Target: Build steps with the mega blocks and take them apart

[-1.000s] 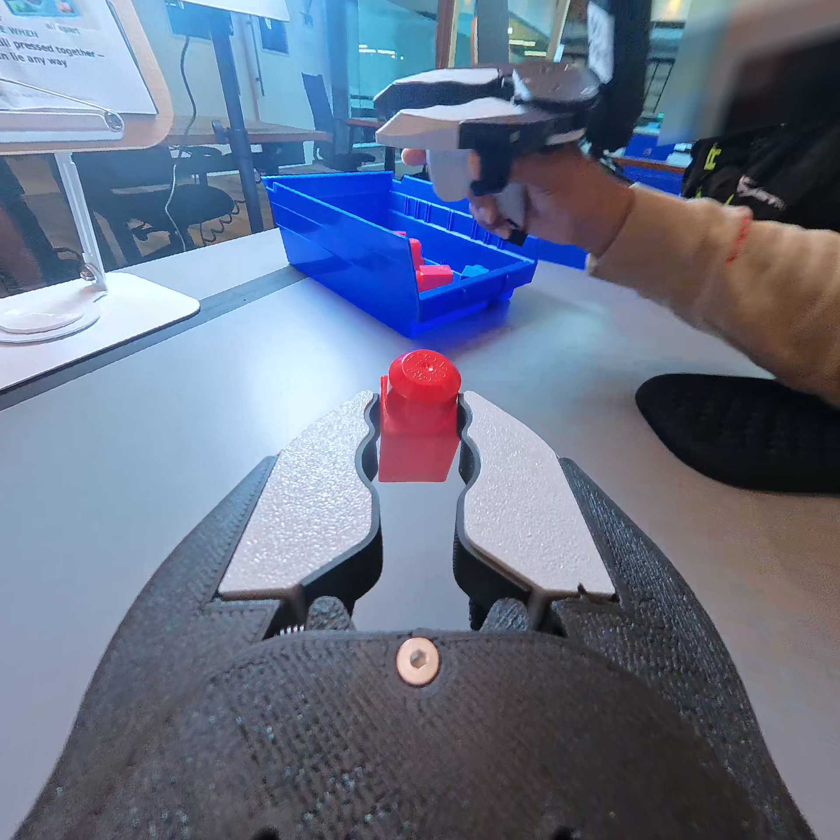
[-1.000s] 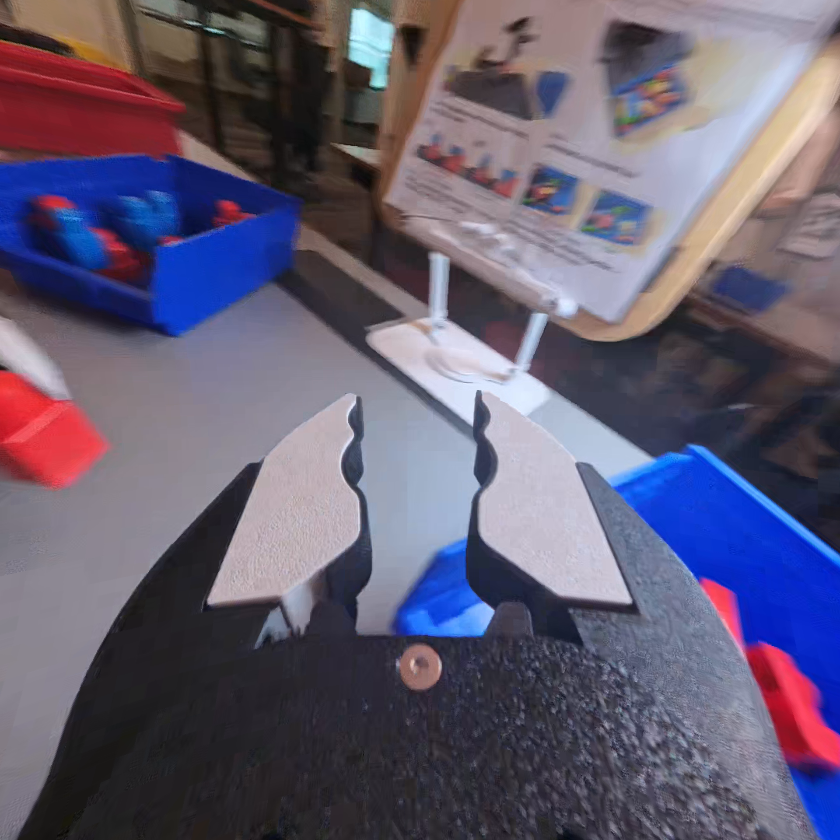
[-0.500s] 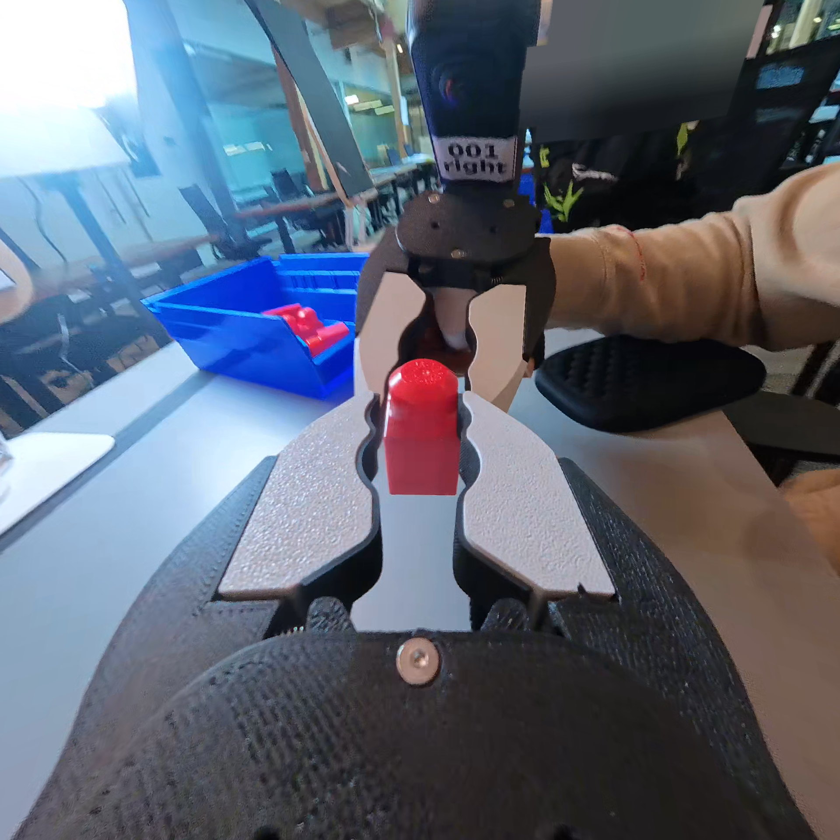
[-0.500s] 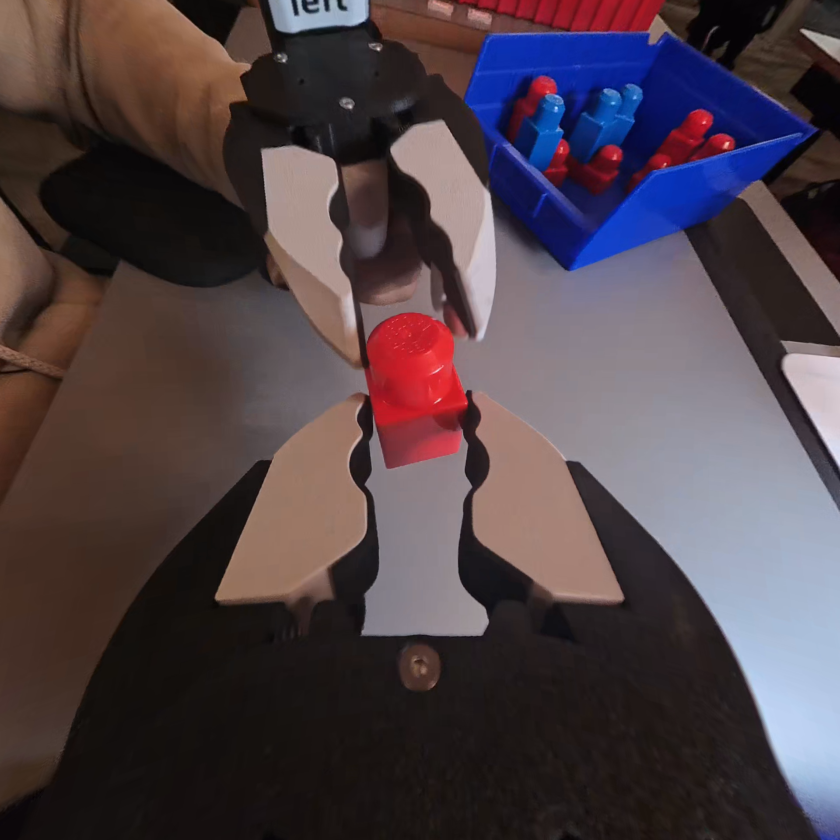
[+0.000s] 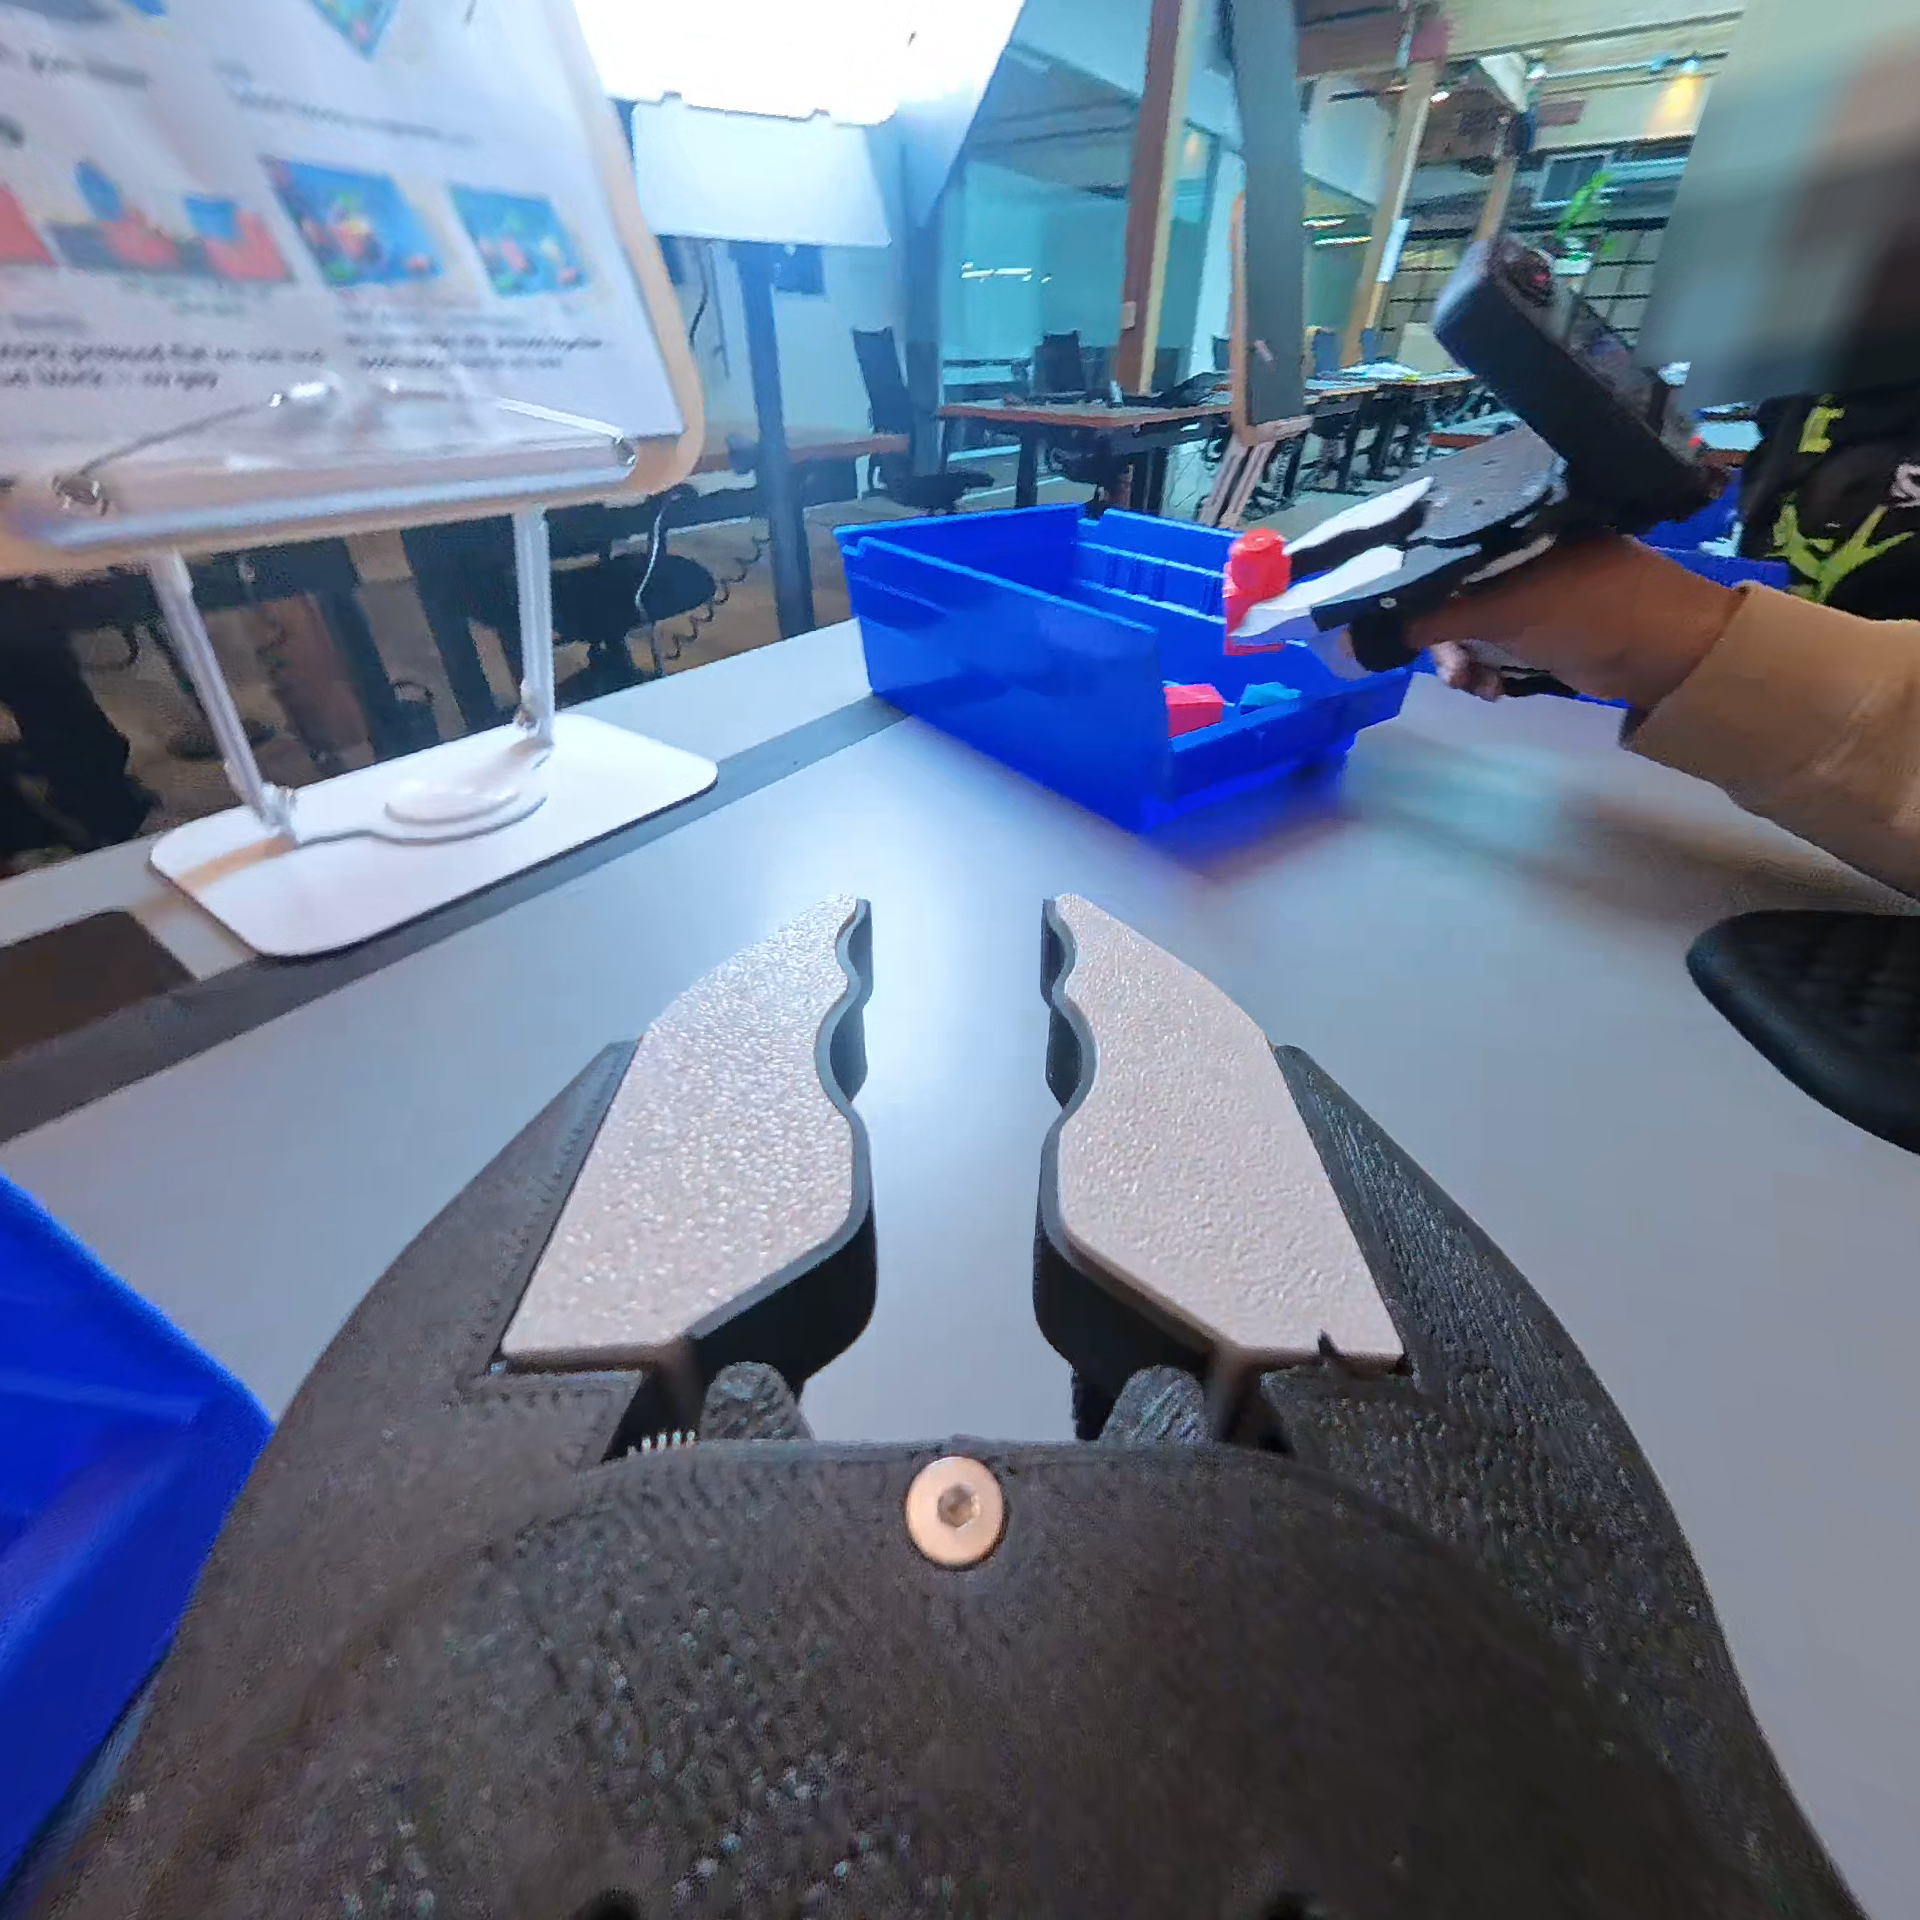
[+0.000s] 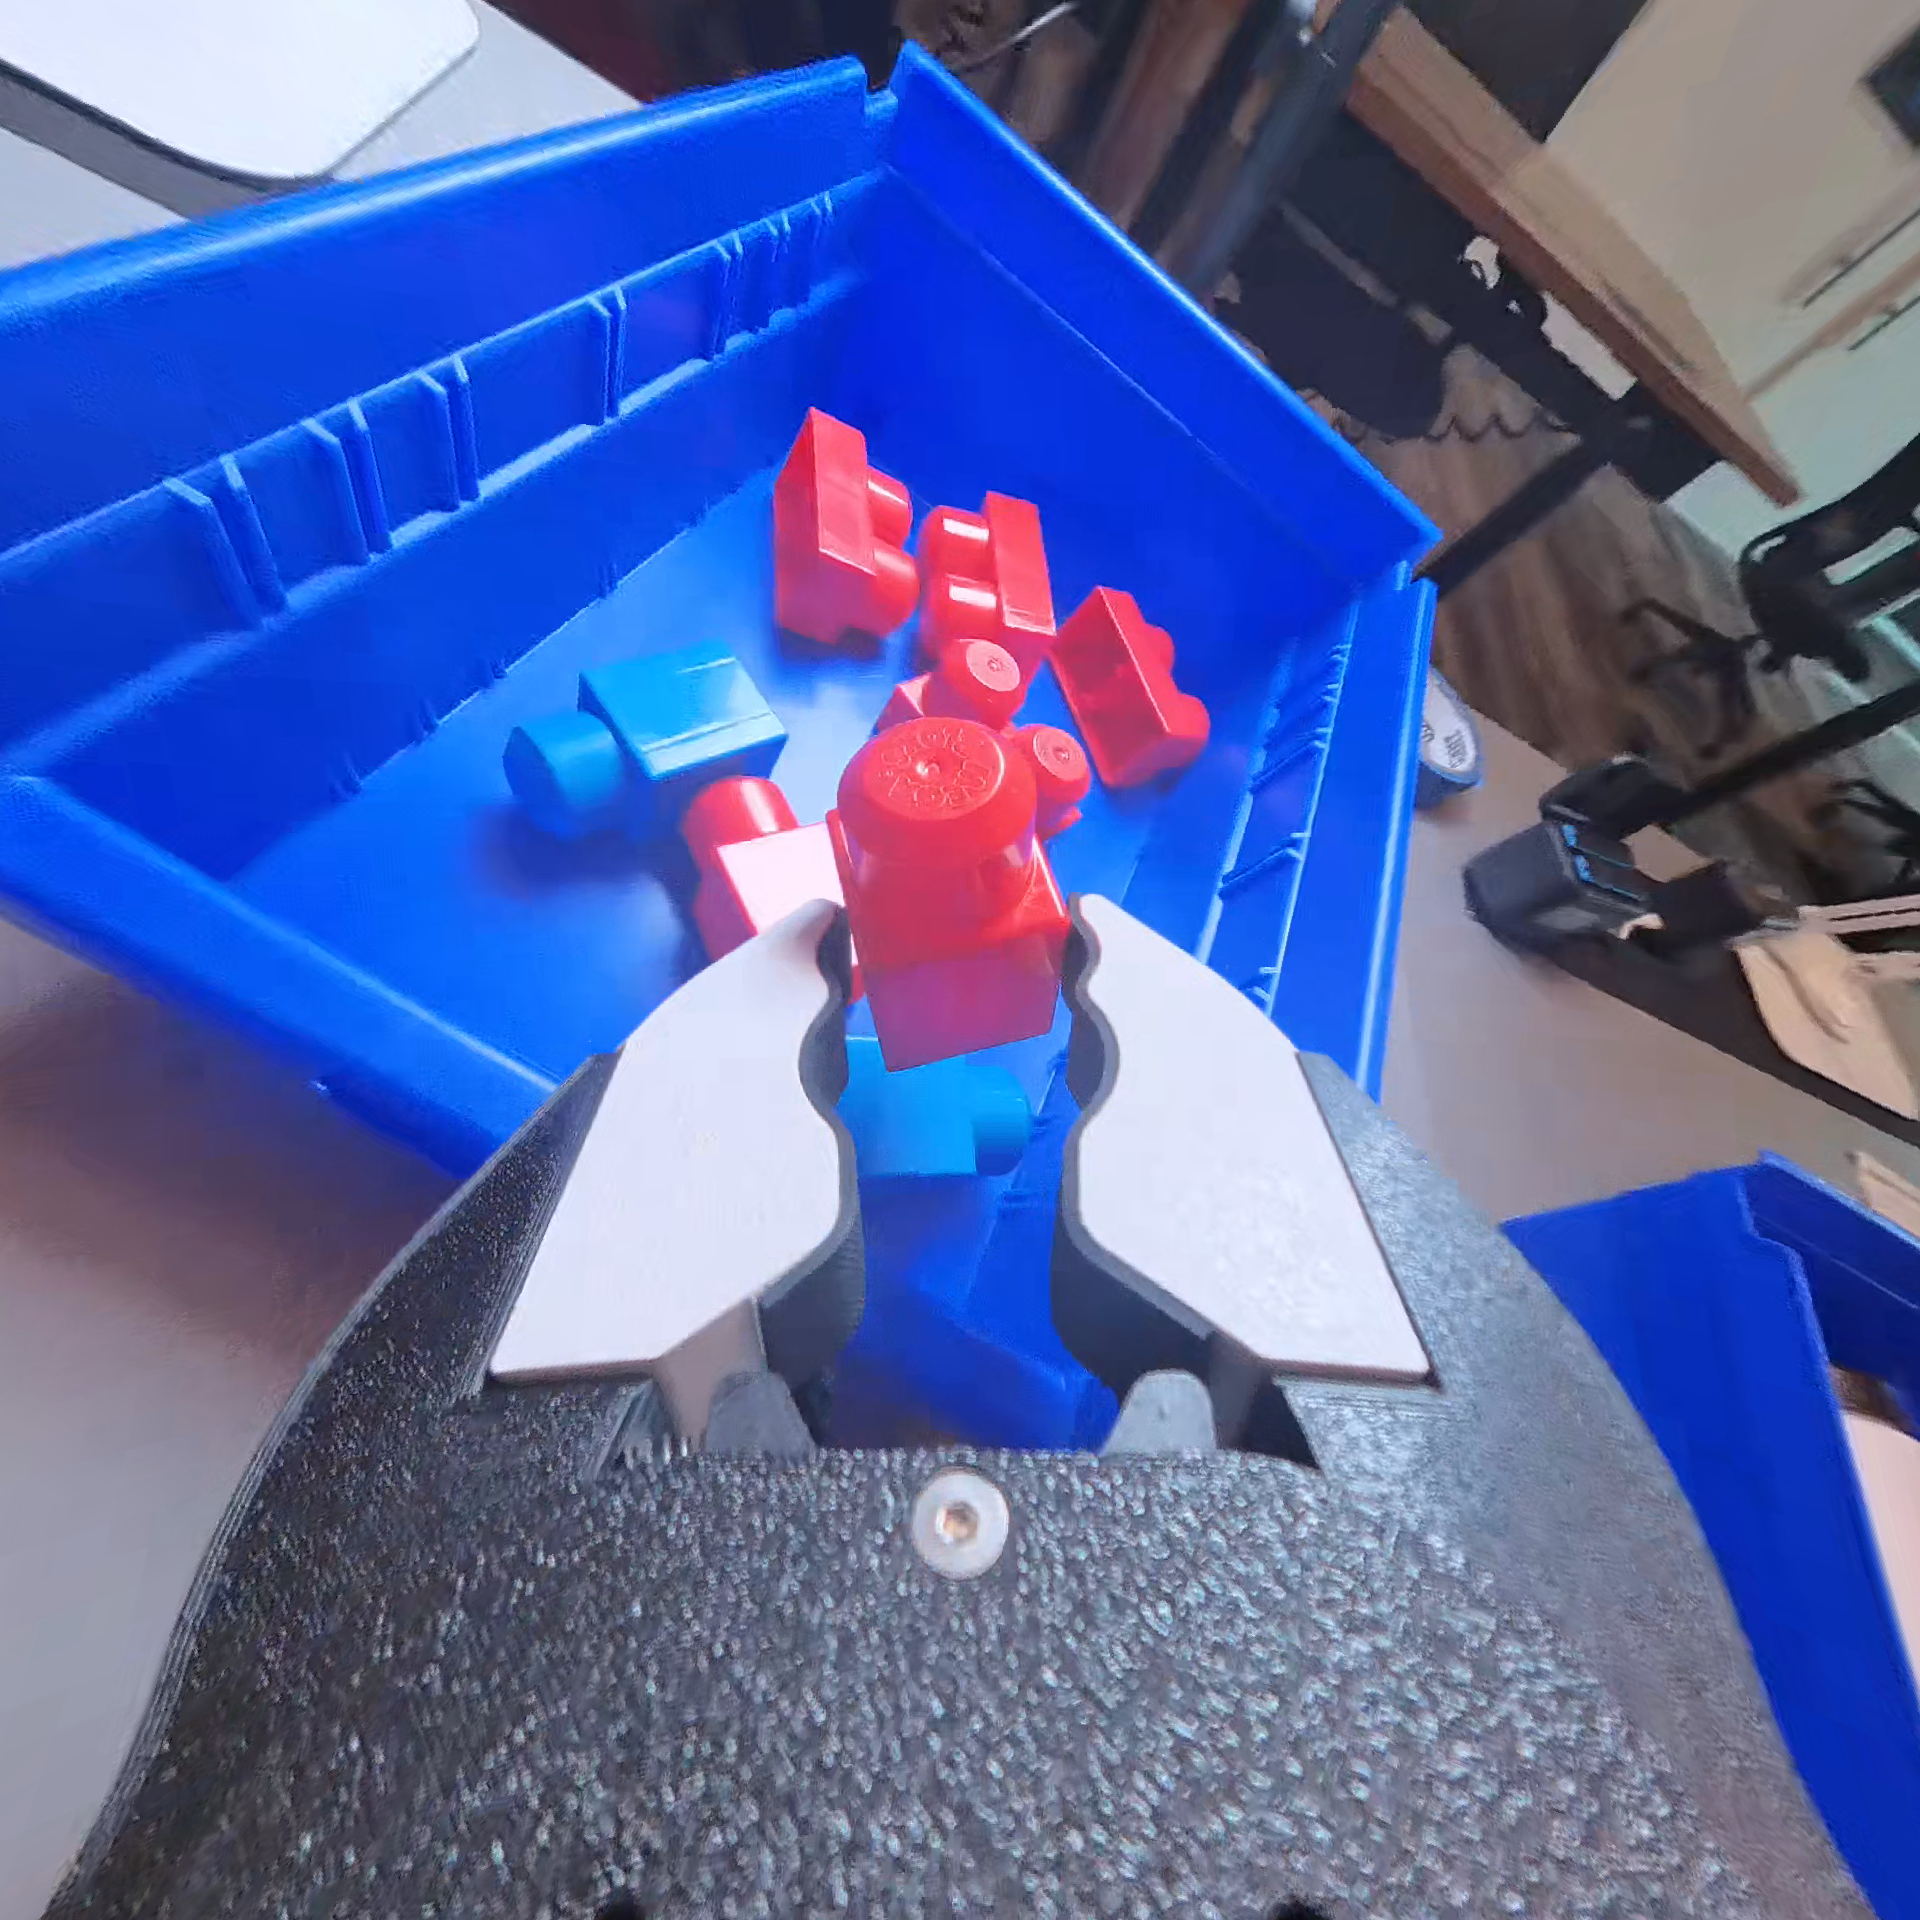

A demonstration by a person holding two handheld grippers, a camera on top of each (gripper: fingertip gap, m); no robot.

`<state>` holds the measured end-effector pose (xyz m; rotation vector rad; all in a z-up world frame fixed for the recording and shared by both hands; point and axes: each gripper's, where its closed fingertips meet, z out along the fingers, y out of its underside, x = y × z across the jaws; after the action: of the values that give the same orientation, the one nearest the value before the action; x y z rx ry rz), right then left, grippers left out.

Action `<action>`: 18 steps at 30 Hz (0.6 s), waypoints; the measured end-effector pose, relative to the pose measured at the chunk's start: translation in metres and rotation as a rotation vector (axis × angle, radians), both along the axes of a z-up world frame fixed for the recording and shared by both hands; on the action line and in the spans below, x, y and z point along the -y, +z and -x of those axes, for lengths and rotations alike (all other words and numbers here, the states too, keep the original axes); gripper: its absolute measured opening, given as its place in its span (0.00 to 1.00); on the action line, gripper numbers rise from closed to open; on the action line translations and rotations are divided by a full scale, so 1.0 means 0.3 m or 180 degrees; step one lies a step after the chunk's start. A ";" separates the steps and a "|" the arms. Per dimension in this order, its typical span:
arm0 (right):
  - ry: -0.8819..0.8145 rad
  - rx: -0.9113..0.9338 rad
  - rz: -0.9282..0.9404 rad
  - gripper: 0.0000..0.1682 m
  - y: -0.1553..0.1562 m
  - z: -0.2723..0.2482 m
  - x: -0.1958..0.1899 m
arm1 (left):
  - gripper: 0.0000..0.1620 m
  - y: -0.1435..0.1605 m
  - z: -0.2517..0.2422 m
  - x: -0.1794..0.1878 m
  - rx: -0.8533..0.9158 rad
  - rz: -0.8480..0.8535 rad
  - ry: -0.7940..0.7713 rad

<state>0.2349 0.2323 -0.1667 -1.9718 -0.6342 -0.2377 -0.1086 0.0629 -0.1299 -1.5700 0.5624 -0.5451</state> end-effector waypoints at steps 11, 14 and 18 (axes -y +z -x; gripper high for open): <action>0.0407 -0.0422 -0.0633 0.36 0.190 0.079 0.056 | 0.18 0.107 0.218 -0.086 -0.0153 -0.0046 0.0777; 0.0844 -0.0791 -0.0785 0.34 0.261 0.176 0.116 | 0.25 0.166 0.415 -0.143 -0.0398 0.0259 0.1201; 0.1318 -0.0884 -0.0923 0.32 0.294 0.306 0.190 | 0.32 0.135 0.718 -0.251 -0.0938 0.0910 0.1780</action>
<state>0.1430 0.1753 -0.0786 -1.5202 -0.7603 0.1877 -0.3239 0.1382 -0.0893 -1.9983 0.2432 0.0363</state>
